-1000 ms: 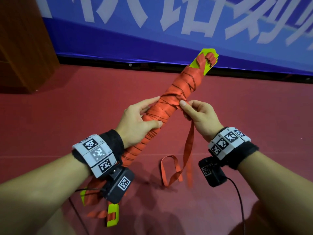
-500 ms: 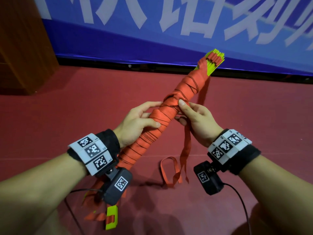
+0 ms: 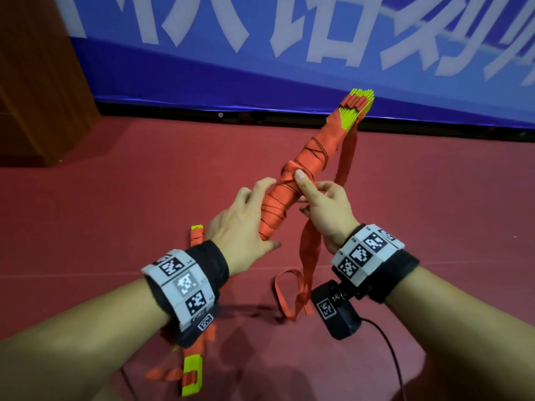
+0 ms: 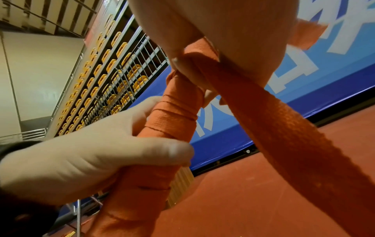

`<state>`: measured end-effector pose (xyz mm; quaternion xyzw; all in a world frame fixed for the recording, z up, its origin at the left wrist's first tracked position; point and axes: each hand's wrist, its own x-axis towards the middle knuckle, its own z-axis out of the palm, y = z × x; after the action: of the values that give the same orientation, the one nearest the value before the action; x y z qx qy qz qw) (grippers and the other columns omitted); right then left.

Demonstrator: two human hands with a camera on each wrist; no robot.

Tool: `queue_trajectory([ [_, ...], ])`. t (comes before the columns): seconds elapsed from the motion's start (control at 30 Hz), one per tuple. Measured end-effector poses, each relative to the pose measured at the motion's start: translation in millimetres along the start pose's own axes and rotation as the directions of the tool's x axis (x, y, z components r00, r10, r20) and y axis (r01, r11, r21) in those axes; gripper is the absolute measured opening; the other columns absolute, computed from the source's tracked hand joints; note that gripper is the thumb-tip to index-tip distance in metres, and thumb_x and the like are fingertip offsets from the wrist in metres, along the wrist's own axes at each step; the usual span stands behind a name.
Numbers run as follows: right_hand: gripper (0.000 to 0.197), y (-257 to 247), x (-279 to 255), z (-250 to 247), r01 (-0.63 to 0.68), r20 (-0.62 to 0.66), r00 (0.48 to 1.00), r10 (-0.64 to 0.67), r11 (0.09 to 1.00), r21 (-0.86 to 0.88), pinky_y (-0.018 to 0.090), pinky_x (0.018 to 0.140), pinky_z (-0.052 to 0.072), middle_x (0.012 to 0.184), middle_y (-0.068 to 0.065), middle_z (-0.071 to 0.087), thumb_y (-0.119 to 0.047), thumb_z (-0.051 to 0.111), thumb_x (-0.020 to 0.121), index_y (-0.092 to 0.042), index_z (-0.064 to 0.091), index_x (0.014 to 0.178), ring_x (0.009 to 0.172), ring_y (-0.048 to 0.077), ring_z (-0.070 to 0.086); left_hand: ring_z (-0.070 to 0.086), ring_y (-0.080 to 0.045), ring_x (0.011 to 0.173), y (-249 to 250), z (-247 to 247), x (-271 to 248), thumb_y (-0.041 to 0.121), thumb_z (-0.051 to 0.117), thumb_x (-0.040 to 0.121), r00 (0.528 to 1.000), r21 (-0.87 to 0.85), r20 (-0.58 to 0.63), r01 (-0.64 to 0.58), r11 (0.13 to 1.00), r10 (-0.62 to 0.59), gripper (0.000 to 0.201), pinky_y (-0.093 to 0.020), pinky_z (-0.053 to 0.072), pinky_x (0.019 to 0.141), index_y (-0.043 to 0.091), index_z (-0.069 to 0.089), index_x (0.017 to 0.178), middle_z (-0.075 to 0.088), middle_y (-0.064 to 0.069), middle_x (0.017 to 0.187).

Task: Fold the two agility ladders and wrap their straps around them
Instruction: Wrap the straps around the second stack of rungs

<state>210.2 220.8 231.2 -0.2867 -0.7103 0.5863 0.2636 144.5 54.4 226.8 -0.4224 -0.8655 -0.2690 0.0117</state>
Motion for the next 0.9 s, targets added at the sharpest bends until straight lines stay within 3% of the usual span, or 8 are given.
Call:
queue_trajectory([
  [0.2,0.075,-1.4,-0.6,-4.8,0.017,-0.083,0.996,-0.019,1.0,-0.019,0.046,0.092,0.057,0.09,0.006,0.078,-0.072,0.073,0.074,-0.005,0.064,0.107,0.092,0.022,0.074,0.066,-0.033,0.087,2.7,5.1,-2.6,0.033,0.075,0.079,0.997,0.034,-0.069,-0.027,0.999,0.029,0.086,-0.042,0.054,0.074,0.047,0.021,0.144,0.051,0.008,0.113],
  [0.3,0.077,-1.6,-2.1,-8.1,0.02,-0.09,0.996,-0.024,0.998,-0.052,0.049,0.092,0.057,0.095,0.013,0.077,-0.074,0.072,0.071,-0.006,0.06,0.103,0.095,0.03,0.073,0.064,-0.03,0.084,1.9,3.1,-2.5,0.03,0.073,0.077,0.995,0.011,-0.083,-0.048,0.999,0.048,0.081,-0.041,0.054,0.072,0.048,0.027,0.142,0.054,0.01,0.102],
  [0.4,0.07,-2.9,-3.7,-10.3,0.017,-0.05,0.999,-0.02,0.997,-0.07,0.048,0.091,0.059,0.099,0.013,0.076,-0.071,0.073,0.076,-0.009,0.058,0.105,0.093,0.024,0.074,0.064,-0.028,0.084,0.6,0.7,-2.0,0.03,0.072,0.075,0.995,-0.005,-0.09,-0.041,0.999,0.04,0.081,-0.042,0.055,0.072,0.05,0.029,0.14,0.056,0.01,0.1],
  [0.53,0.051,-6.8,-7.7,-11.2,0.06,0.009,0.998,-0.06,0.997,-0.047,0.037,0.084,0.061,0.103,0.013,0.075,-0.046,0.072,0.091,-0.005,0.057,0.115,0.098,0.021,0.073,0.064,-0.025,0.09,-3.4,-1.8,-0.6,0.03,0.075,0.069,0.994,-0.12,-0.107,-0.021,0.993,0.008,0.081,-0.04,0.055,0.077,0.048,0.036,0.138,0.064,0.01,0.106],
  [0.63,0.043,-9.7,-9.4,-13.1,0.106,0.051,0.993,-0.103,0.993,-0.055,0.032,0.079,0.06,0.097,0.007,0.077,-0.039,0.07,0.094,-0.006,0.056,0.117,0.095,0.015,0.074,0.066,-0.021,0.086,-7.1,-3.6,1.1,0.027,0.078,0.064,0.994,-0.266,-0.105,-0.014,0.964,-0.014,0.082,-0.039,0.056,0.078,0.047,0.041,0.135,0.067,0.01,0.104],
  [0.8,0.035,-11.7,-9.2,-16.3,0.154,0.082,0.986,-0.148,0.985,-0.072,0.033,0.081,0.061,0.095,0.009,0.077,-0.033,0.07,0.095,-0.007,0.055,0.113,0.093,0.019,0.075,0.066,-0.015,0.087,-11.3,-7.8,3.2,0.019,0.082,0.065,0.996,-0.375,-0.09,-0.016,0.927,-0.019,0.081,-0.031,0.055,0.08,0.043,0.048,0.134,0.065,0.02,0.092],
  [0.9,0.027,-11.6,-9.5,-17.3,0.194,0.098,0.978,-0.185,0.977,-0.092,0.032,0.08,0.061,0.094,0.009,0.077,-0.028,0.068,0.097,-0.009,0.054,0.111,0.092,0.02,0.075,0.066,-0.008,0.074,-14.0,-8.8,4.2,0.016,0.083,0.064,0.996,-0.438,-0.083,-0.012,0.899,-0.028,0.08,-0.022,0.052,0.072,0.044,0.05,0.132,0.067,0.015,0.091],
])
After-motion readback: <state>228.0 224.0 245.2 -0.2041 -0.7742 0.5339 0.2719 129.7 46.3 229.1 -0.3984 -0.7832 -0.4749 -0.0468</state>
